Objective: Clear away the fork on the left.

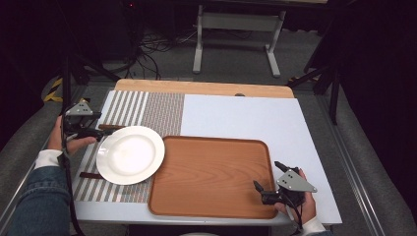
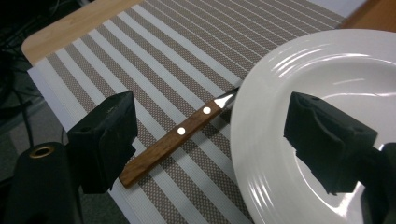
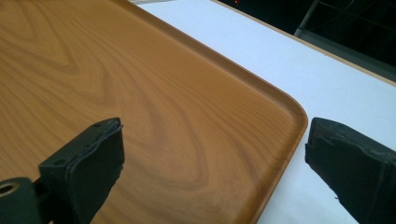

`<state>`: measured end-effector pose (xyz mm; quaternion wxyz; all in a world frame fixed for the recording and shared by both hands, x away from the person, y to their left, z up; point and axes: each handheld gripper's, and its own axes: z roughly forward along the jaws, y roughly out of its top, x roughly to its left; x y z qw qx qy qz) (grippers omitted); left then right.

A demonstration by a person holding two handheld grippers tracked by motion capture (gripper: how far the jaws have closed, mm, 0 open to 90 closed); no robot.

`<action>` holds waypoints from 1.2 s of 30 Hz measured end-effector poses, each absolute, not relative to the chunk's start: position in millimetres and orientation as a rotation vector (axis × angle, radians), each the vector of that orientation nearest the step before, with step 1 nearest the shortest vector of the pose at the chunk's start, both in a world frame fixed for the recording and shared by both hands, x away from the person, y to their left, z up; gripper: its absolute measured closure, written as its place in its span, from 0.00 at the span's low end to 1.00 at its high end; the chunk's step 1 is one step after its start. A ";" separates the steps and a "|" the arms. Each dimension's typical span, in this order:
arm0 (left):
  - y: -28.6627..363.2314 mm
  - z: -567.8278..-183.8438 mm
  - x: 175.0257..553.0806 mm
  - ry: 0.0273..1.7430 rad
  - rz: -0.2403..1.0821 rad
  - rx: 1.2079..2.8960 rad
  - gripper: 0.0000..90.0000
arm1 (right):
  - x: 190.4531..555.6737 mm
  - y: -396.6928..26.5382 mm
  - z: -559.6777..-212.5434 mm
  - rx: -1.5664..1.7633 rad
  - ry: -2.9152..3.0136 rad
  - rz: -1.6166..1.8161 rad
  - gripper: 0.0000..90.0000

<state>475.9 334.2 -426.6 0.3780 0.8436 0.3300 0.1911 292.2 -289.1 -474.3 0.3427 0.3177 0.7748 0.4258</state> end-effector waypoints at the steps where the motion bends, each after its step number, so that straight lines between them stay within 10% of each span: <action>1: 332.3 -428.1 480.5 0.856 0.490 2.175 0.21 | 292.5 -288.9 -474.6 0.826 2.016 1.106 0.06; 25: 329.6 -460.7 530.8 0.943 0.319 2.480 0.28 | 295.0 -287.0 -477.3 0.846 2.046 1.088 0.06; 36: 323.0 -456.1 528.1 0.849 0.242 2.532 0.59 | 295.4 -286.8 -477.6 0.841 2.059 1.088 0.06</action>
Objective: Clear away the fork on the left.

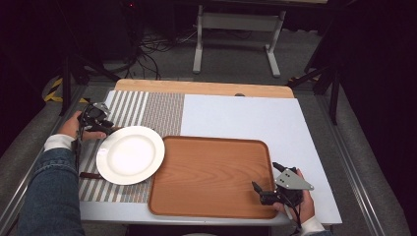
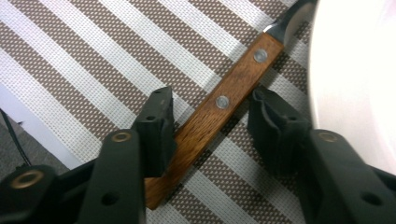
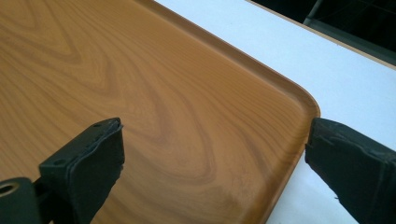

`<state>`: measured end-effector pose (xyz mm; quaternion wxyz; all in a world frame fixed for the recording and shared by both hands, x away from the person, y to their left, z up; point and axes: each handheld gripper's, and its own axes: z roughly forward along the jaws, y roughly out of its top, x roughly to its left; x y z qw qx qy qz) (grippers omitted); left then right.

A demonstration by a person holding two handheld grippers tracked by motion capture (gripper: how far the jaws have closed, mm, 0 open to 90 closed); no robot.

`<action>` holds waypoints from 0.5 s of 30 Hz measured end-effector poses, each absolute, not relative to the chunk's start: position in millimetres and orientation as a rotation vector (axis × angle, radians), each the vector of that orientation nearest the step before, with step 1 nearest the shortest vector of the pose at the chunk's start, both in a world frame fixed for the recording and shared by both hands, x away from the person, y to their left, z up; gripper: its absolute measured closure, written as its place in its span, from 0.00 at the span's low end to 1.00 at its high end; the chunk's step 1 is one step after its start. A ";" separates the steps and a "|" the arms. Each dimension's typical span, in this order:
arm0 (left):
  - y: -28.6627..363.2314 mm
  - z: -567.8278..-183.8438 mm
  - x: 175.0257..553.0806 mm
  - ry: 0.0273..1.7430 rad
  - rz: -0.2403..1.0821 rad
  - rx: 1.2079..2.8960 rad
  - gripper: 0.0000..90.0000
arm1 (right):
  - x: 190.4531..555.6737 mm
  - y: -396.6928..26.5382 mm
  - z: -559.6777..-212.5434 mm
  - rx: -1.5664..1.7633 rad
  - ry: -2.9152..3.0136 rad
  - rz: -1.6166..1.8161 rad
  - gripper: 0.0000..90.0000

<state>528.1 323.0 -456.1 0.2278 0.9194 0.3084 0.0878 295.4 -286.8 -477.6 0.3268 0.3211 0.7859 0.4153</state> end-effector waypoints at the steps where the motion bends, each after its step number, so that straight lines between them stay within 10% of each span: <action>1: 322.1 -455.6 527.3 0.842 0.236 2.537 0.62 | 295.4 -286.7 -477.7 0.839 2.061 1.087 0.06; 15: 317.1 -453.0 523.9 0.808 0.305 2.579 0.84 | 295.7 -285.9 -477.9 0.829 2.072 1.082 0.06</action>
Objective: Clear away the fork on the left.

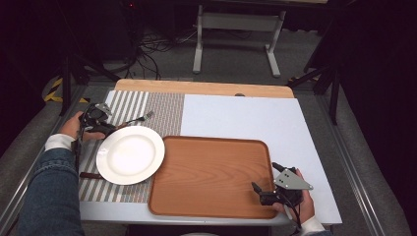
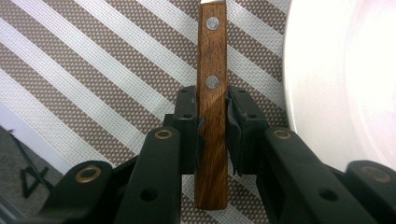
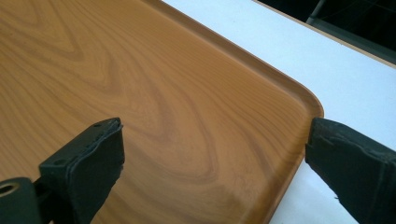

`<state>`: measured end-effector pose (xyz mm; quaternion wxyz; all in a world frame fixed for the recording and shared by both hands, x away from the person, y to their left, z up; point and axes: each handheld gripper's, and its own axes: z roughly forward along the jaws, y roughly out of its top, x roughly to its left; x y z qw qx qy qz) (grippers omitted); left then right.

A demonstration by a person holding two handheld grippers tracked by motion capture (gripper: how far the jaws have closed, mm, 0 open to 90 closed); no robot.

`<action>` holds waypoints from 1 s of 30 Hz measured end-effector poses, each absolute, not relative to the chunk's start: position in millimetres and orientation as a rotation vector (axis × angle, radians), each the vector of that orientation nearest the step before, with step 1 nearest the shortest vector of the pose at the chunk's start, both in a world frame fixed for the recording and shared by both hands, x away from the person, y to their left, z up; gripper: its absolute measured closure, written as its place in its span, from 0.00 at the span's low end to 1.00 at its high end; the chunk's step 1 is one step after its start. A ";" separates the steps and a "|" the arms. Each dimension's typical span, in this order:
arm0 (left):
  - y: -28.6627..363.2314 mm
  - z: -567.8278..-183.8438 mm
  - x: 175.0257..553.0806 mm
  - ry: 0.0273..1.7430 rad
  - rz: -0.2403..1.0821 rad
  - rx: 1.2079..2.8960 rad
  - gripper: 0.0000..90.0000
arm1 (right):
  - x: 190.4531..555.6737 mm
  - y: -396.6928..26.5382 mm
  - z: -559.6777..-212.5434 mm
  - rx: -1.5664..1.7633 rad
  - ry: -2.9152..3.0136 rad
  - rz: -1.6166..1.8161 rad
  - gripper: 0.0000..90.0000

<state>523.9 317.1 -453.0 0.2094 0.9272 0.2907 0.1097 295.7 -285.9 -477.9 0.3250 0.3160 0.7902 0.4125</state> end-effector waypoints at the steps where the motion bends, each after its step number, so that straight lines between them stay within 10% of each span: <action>1: 316.9 -452.6 523.3 0.831 0.357 2.575 0.84 | 295.9 -286.0 -477.9 0.829 2.072 1.081 0.06; 30: 302.1 -407.3 467.7 0.781 0.717 2.239 0.84 | 294.2 -288.7 -475.8 0.838 2.050 1.101 0.06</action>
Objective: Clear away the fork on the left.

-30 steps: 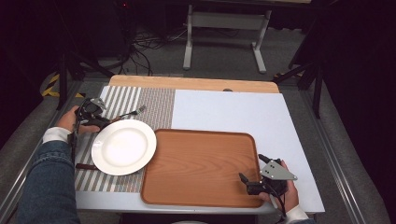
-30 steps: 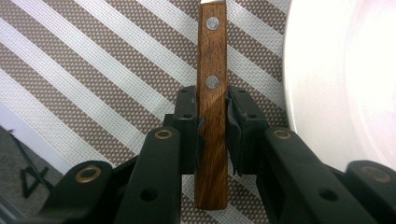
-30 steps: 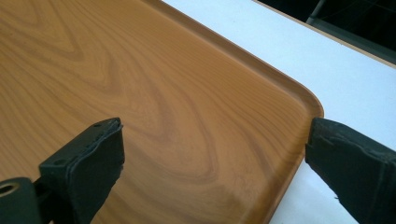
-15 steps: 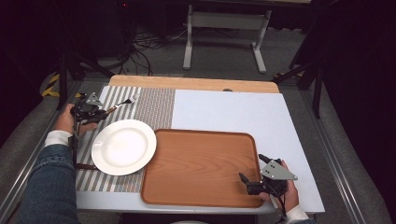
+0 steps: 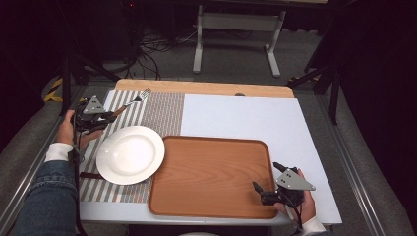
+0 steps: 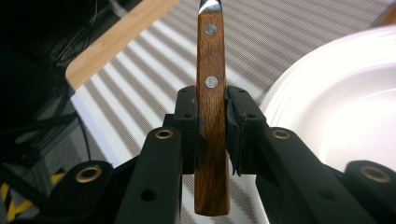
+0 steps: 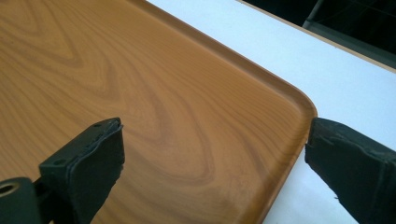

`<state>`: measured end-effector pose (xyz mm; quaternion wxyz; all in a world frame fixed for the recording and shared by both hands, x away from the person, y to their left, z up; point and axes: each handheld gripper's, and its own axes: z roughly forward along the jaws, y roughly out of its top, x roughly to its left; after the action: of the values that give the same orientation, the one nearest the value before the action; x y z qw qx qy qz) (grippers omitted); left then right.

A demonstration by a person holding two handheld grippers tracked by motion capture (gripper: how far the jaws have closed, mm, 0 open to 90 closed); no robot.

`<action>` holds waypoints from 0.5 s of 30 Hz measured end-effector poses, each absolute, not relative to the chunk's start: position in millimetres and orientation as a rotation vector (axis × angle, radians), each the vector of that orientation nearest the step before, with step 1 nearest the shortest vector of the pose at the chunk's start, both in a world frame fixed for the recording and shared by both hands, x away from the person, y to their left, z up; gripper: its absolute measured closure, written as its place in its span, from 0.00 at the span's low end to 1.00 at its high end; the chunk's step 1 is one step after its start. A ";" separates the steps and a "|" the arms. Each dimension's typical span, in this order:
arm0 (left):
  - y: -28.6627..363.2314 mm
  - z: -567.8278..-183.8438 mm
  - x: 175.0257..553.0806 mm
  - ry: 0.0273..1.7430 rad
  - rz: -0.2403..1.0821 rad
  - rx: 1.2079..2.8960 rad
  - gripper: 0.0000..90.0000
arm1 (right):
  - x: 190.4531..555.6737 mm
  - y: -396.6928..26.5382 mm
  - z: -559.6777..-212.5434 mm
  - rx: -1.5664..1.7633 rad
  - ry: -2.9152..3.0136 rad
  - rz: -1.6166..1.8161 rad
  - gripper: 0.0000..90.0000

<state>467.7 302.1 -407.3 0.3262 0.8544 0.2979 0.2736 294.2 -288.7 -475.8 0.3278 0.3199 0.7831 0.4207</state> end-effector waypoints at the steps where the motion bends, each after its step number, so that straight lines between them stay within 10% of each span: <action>1: 300.4 -406.2 464.9 0.773 0.719 2.225 0.84 | 294.0 -288.9 -475.5 0.838 2.047 1.105 0.06; 15: 250.1 -393.2 413.6 0.555 0.705 2.193 0.85 | 292.4 -293.0 -472.2 0.838 2.022 1.125 0.06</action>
<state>413.6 250.1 -393.2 0.3765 0.8574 0.2170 0.2757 292.4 -293.0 -472.2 0.3336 0.3211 0.7746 0.4308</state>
